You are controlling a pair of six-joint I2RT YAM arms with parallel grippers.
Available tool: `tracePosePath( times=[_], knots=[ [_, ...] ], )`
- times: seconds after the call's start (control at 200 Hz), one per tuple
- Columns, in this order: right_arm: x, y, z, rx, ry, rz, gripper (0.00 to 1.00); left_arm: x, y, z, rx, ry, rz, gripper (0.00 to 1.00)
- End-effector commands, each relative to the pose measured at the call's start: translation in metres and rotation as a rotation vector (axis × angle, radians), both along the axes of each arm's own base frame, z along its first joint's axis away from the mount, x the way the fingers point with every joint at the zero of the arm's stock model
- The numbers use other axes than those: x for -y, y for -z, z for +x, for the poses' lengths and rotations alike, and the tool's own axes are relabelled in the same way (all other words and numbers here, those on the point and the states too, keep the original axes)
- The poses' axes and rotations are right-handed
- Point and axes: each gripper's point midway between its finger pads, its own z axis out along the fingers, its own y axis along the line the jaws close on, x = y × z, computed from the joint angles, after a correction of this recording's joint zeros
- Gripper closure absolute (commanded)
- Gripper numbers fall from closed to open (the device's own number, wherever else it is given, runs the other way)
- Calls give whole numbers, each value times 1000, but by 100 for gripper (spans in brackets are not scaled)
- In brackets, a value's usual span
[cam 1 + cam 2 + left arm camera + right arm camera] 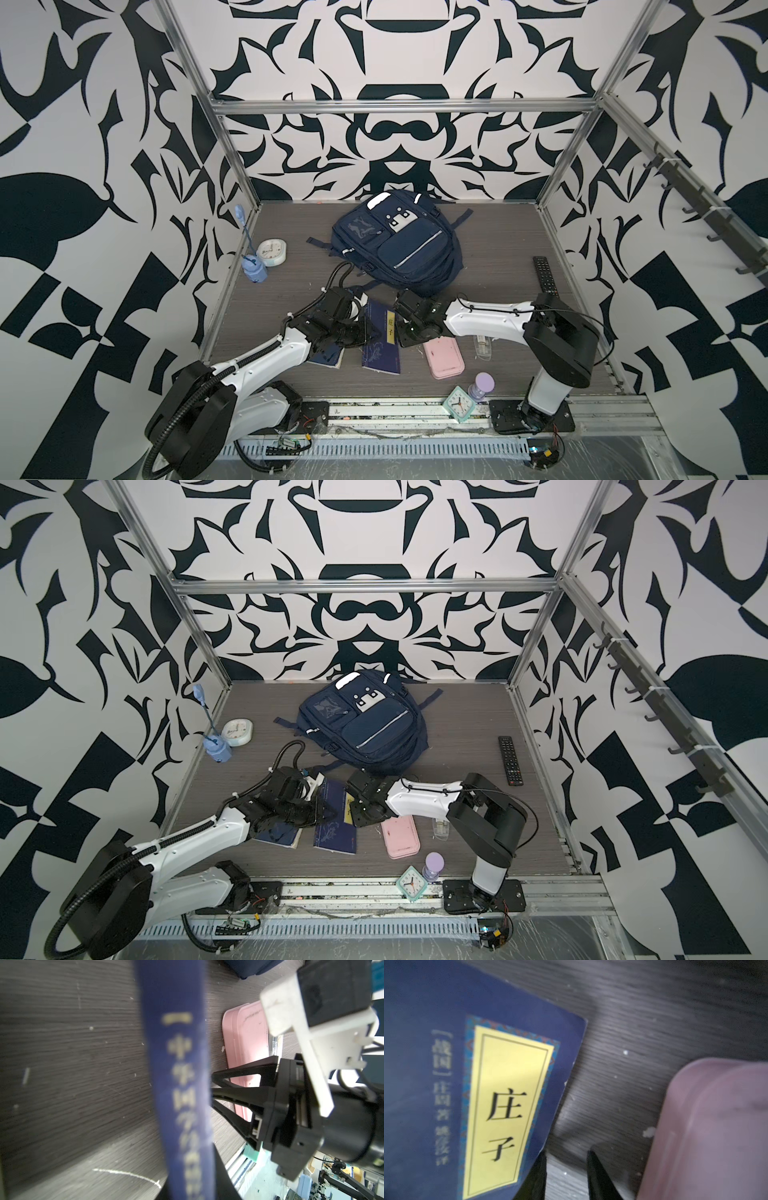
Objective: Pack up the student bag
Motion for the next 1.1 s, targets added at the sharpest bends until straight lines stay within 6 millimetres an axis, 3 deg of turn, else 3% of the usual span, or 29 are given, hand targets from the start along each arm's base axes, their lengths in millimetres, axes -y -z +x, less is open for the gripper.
tracePosePath(
  times=[0.0,0.28,0.46,0.64,0.82,1.095],
  knots=[
    [19,-18,7,32,27,-13,57,7,-35,14,74,21,-85,85],
    [35,-103,48,143,138,328,34,14,-93,33,162,68,-281,85],
    [29,-146,56,181,129,570,28,28,-121,39,186,122,-432,85],
    [18,-159,54,172,96,679,28,37,-138,44,182,161,-544,84],
    [21,-161,60,157,124,740,28,39,-141,45,178,179,-579,84],
    [5,-167,59,77,84,919,29,40,-146,49,168,179,-642,84]
  ],
)
